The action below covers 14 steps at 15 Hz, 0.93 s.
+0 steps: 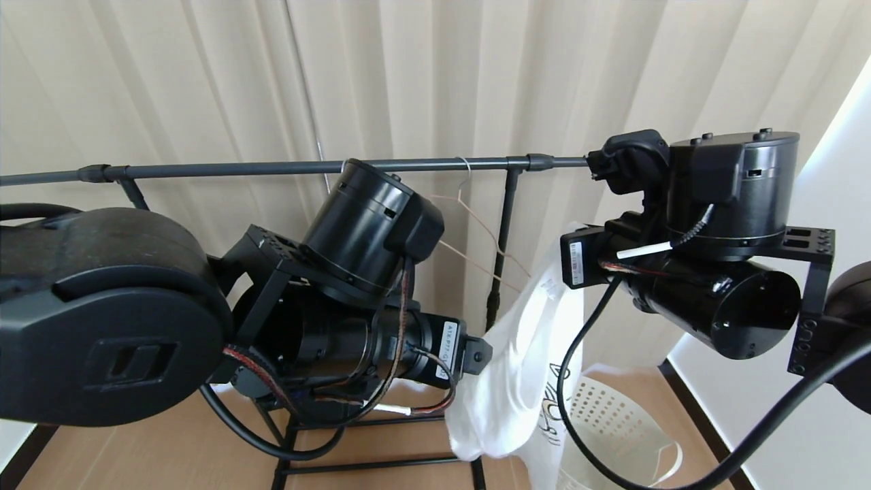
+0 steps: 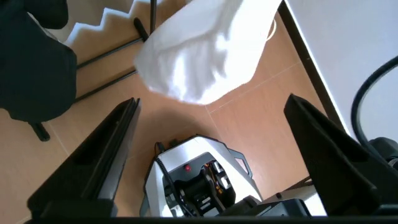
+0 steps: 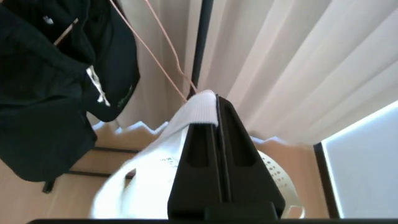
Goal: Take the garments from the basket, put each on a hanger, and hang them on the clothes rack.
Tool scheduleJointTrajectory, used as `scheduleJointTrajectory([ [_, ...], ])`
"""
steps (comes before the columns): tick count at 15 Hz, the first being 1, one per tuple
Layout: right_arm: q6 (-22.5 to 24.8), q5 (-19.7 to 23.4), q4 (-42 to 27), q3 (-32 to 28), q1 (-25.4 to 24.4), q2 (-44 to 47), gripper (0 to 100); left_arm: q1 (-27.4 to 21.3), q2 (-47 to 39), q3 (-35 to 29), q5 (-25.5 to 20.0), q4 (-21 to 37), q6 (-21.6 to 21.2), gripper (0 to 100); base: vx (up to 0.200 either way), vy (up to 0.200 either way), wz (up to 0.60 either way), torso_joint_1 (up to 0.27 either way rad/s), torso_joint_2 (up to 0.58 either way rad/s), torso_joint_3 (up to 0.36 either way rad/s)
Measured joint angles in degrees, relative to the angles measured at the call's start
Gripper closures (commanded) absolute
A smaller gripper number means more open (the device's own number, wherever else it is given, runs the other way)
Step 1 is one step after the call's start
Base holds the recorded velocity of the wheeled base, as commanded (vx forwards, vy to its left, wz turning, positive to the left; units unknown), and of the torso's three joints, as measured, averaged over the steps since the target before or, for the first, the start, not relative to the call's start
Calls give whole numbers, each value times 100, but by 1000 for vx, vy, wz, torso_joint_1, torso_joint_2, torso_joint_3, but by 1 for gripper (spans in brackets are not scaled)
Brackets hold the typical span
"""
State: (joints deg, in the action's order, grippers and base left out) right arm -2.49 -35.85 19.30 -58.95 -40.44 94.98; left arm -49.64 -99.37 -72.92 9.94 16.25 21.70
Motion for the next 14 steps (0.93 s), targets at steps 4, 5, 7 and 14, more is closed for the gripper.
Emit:
scheduleJointTrajectory([
  [4,1275,107,-4,794,191,-560,100,332,5,243,0,-7,-218,0,0,0,0,0,0,0],
  [5,1584,176,-6,1009,254,-746,100,425,2,316,0,-18,-224,0,0,0,0,0,0,0],
  [7,1693,208,-9,1204,350,-970,100,478,0,352,2,-29,-238,0,0,0,0,0,0,0],
  [14,1724,205,5,1301,500,-1165,100,505,-35,352,99,-101,-255,0,0,-114,0,-1,0,3],
])
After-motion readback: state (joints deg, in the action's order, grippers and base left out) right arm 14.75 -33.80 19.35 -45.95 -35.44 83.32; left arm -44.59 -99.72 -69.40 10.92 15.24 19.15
